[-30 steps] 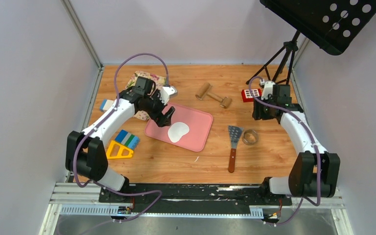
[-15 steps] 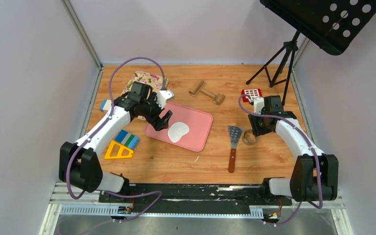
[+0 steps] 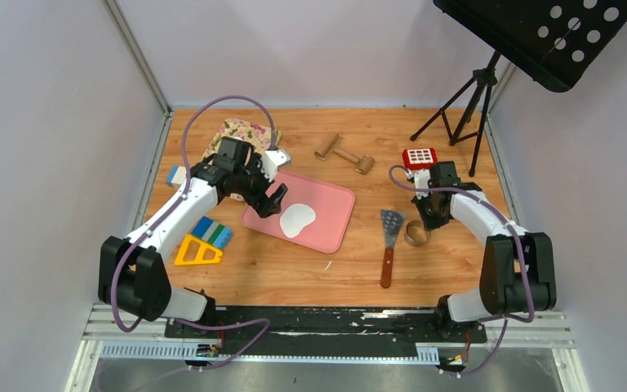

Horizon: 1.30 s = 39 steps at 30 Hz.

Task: Roll out the dumpling wrappers from the dough
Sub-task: Pick up the dumpling mold from the center of the board, then place the dumpling mold on the work surface.

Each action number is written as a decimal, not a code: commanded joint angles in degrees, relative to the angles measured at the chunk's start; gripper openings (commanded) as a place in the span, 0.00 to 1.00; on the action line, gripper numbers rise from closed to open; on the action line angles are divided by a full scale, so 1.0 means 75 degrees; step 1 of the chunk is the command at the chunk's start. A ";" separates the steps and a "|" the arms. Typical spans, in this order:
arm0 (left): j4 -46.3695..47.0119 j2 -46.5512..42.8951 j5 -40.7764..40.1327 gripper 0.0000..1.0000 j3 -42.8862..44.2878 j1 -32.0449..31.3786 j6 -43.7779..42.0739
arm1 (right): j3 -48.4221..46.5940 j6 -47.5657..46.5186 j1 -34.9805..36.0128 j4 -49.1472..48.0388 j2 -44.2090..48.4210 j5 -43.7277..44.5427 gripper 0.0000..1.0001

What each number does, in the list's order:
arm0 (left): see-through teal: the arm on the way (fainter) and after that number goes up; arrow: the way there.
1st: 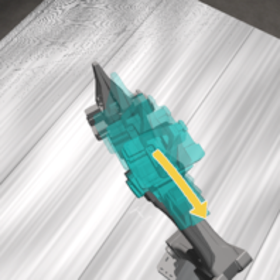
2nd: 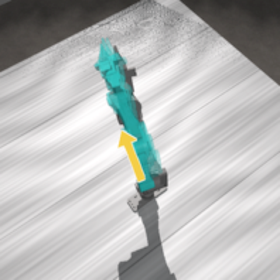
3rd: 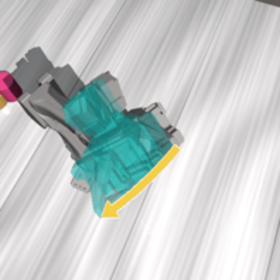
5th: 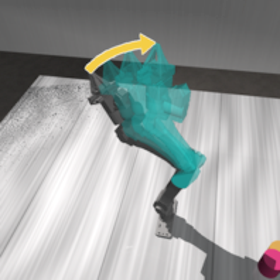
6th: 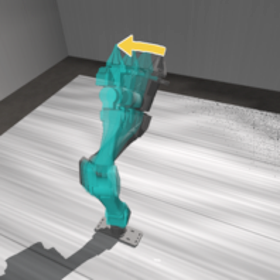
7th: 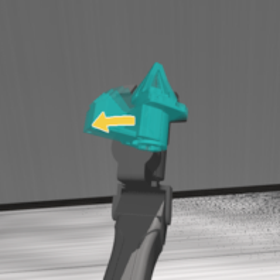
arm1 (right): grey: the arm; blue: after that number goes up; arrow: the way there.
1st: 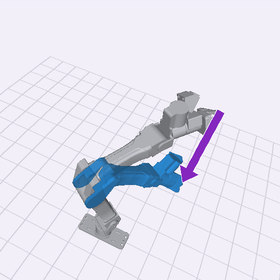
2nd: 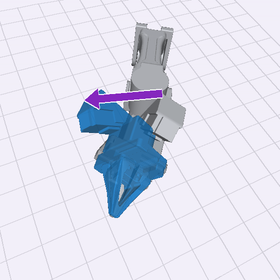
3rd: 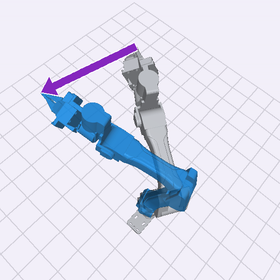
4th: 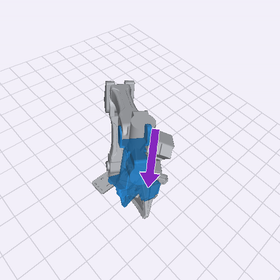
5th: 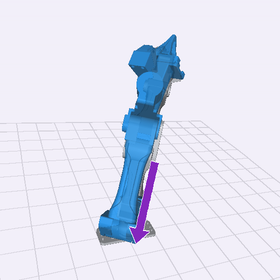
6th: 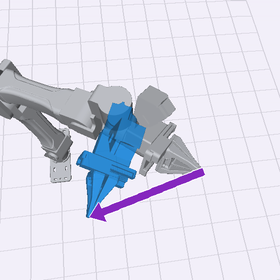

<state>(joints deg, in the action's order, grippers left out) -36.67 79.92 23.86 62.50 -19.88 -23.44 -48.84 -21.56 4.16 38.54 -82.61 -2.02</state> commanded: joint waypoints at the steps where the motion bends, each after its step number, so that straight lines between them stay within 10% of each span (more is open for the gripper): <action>1: 0.0256 -0.0180 0.0147 1.00 -0.0062 0.0023 0.0087 | -0.0453 0.0000 0.0188 -0.0023 0.0478 0.0211 0.00; 8: 0.0363 -0.0067 0.0162 1.00 -0.0098 0.0022 0.0112 | -0.2644 -0.0020 0.1566 0.0319 0.0835 -0.0420 0.00; 19: 0.0090 -0.0390 0.1043 1.00 0.0093 0.1722 -0.0073 | -0.7104 0.0893 0.4070 0.0267 -0.3595 -0.1614 0.00; 25: 0.0038 -0.0773 0.1617 1.00 0.0084 0.2990 -0.0042 | -0.7448 0.1263 0.4794 -0.0033 -0.4510 -0.1159 0.00; 39: 0.0103 -0.0458 0.1735 1.00 0.0055 0.3025 0.0114 | -0.7117 0.1390 0.5470 0.0082 -0.4912 -0.1203 0.00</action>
<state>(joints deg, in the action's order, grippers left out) -35.86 76.09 34.72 61.84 2.76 -23.29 -101.56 -12.03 43.88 39.86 -118.65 -11.33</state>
